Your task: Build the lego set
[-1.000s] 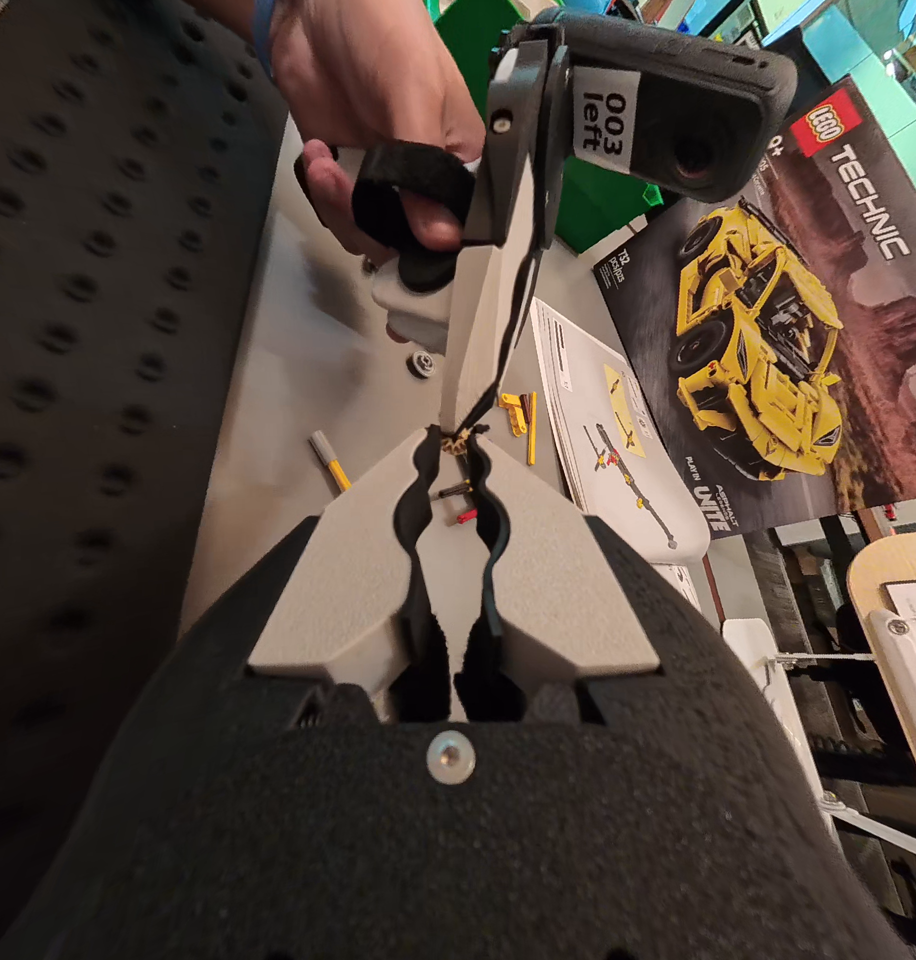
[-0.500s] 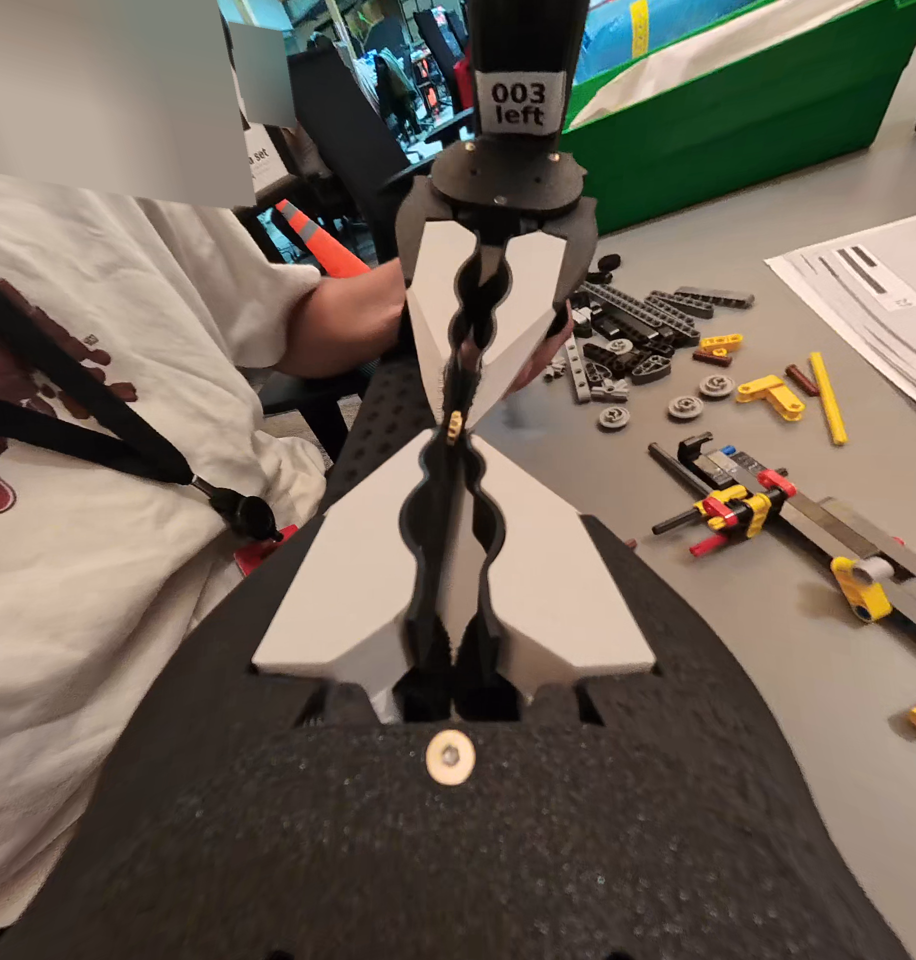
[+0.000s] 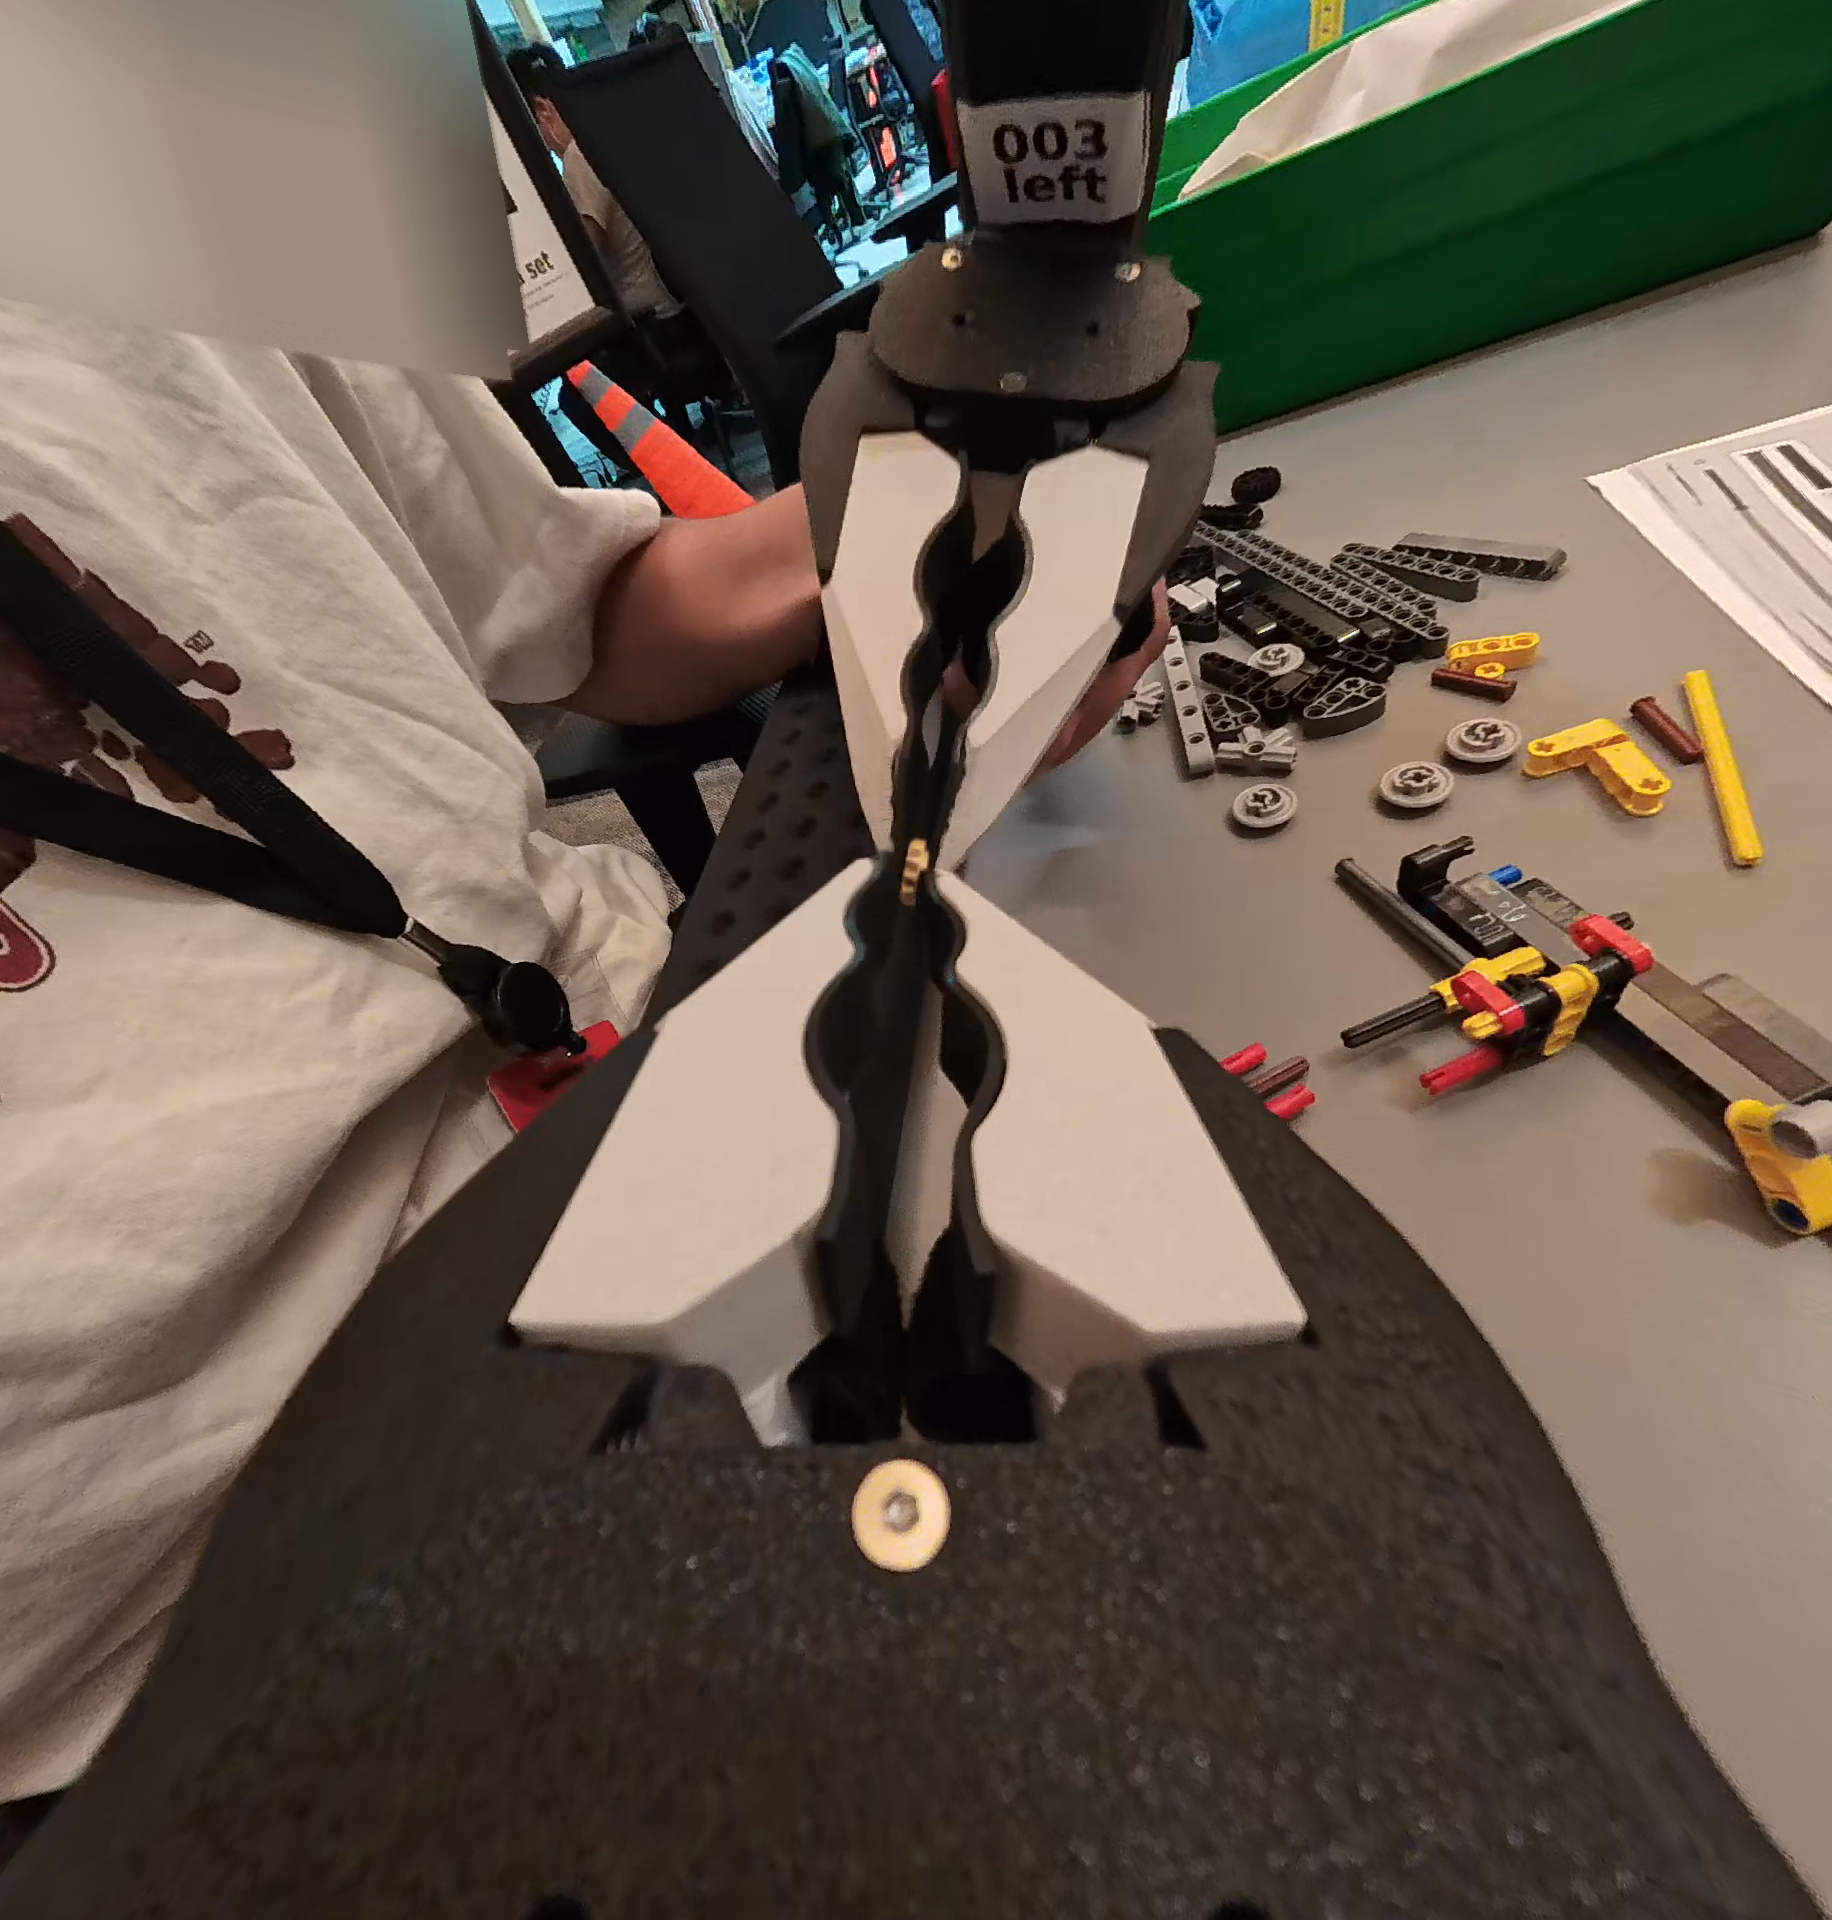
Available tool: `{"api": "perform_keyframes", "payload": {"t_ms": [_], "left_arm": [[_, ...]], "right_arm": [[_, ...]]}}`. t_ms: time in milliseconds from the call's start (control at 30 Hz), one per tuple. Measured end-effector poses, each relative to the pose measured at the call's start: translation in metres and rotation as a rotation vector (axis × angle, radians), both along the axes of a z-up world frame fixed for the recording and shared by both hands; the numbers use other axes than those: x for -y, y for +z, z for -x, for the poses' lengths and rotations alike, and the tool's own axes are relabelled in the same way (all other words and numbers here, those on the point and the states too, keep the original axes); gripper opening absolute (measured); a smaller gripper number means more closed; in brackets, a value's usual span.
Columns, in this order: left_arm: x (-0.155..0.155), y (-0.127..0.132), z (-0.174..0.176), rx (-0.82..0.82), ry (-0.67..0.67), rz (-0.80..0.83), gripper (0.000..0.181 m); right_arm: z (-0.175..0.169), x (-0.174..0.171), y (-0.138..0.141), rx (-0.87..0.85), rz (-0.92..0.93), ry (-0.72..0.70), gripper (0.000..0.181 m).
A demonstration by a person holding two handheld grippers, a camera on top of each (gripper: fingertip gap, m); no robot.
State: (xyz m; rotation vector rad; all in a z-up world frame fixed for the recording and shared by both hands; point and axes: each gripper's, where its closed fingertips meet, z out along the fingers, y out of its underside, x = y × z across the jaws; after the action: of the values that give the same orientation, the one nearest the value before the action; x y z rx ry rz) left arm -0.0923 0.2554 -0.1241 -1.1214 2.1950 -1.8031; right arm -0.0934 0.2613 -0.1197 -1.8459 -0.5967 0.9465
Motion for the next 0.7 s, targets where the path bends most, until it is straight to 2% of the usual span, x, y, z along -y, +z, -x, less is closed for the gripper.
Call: {"api": "perform_keyframes", "payload": {"t_ms": [33, 567, 700], "left_arm": [[0.0, 0.0, 0.0, -0.001, -0.002, 0.002, 0.003], [0.003, -0.007, 0.002, -0.019, -0.018, -0.036, 0.003], [0.0, -0.011, -0.001, -0.032, 0.017, -0.055, 0.003]], "right_arm": [[0.0, 0.0, -0.002, 0.009, 0.004, 0.002, 0.002], [0.003, 0.002, -0.009, 0.033, 0.031, 0.028, 0.0], [-0.001, -0.001, -0.014, 0.082, 0.03, -0.028, 0.0]]}}
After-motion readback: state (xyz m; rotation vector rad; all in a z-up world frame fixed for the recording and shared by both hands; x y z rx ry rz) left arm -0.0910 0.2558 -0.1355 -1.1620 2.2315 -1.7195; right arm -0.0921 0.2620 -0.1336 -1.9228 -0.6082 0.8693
